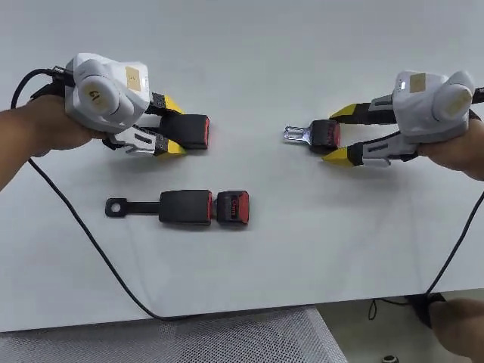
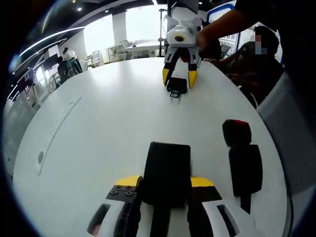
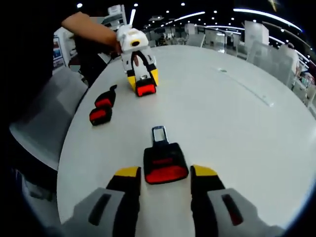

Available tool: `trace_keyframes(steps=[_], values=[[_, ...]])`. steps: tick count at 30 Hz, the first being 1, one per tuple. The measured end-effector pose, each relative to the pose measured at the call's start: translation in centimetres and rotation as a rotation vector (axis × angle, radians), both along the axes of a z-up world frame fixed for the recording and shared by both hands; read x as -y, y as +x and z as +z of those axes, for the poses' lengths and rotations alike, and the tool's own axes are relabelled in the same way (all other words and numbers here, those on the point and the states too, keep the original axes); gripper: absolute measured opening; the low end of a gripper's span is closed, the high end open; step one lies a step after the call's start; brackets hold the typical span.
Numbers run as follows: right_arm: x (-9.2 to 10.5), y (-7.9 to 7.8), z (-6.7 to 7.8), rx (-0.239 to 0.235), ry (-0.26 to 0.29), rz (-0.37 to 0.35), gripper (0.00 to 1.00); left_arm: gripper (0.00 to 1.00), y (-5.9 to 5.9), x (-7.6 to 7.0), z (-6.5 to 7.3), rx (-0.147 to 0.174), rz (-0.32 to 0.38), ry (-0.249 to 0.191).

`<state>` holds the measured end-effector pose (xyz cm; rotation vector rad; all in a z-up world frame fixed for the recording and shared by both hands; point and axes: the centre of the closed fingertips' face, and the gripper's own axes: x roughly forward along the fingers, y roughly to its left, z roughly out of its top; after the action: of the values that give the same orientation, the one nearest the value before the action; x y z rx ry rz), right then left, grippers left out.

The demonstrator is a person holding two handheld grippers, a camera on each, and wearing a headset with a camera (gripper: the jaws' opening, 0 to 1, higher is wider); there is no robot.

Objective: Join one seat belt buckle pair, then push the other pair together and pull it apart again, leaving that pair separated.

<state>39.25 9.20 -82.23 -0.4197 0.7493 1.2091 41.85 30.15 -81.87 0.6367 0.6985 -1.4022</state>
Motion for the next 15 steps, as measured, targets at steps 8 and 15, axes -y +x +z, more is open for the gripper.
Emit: trace_keyframes(steps=[8,15], values=[[-0.17,0.13,0.17,0.019,0.061,0.014,0.35,0.35,-0.16,-0.29,-0.01,0.021,-0.025,-0.004],[-0.34,0.12,0.17,0.03,0.073,0.018,0.34,0.35,-0.37,-0.31,-0.1,0.017,-0.02,-0.008]])
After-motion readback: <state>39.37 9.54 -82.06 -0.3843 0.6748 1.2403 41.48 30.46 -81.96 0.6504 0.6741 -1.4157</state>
